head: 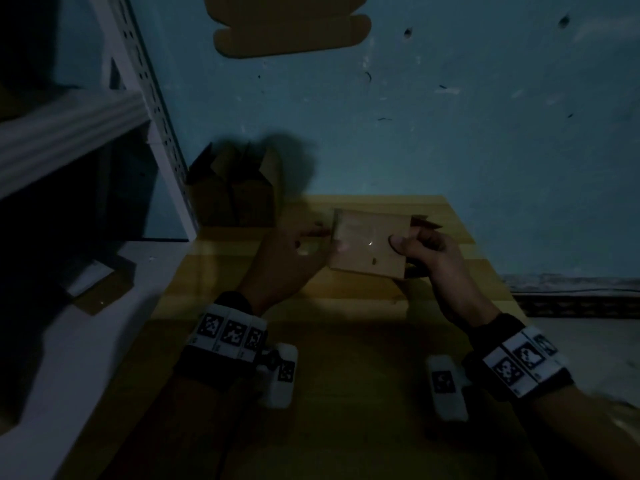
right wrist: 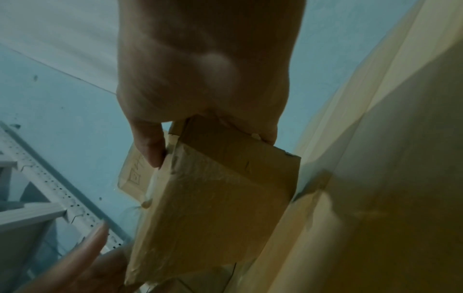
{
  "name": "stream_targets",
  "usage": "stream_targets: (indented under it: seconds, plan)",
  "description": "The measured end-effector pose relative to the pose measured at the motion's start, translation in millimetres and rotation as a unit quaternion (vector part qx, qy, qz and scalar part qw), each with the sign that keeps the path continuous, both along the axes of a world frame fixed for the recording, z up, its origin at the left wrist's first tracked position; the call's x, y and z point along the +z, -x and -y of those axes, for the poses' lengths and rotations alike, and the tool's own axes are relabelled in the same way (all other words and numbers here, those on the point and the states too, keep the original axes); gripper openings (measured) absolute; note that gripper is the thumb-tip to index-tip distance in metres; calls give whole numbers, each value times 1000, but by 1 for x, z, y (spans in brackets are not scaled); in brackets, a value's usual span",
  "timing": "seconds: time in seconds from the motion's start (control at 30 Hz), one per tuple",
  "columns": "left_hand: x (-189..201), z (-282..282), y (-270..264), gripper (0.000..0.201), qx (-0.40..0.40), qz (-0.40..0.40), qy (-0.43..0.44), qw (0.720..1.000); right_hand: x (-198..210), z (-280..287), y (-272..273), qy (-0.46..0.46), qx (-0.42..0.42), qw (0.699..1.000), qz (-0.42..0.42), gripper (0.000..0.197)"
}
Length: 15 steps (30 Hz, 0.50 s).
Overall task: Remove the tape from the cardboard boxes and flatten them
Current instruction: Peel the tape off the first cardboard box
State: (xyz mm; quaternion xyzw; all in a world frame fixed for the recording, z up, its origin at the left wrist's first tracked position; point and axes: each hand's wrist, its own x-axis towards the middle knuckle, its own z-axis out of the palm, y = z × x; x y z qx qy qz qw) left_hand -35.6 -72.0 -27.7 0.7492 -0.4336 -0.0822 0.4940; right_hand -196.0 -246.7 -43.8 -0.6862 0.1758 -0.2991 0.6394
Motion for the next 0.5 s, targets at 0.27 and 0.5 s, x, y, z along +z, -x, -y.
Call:
stream_targets:
  seconds: [0.27, 0.5]
  plan:
    - [5, 7, 21, 114, 38, -97, 7, 995, 0, -6, -2, 4, 15, 1000, 2, 21]
    - [0, 14, 21, 98, 62, -97, 77, 990, 1, -14, -6, 9, 39, 999, 5, 23]
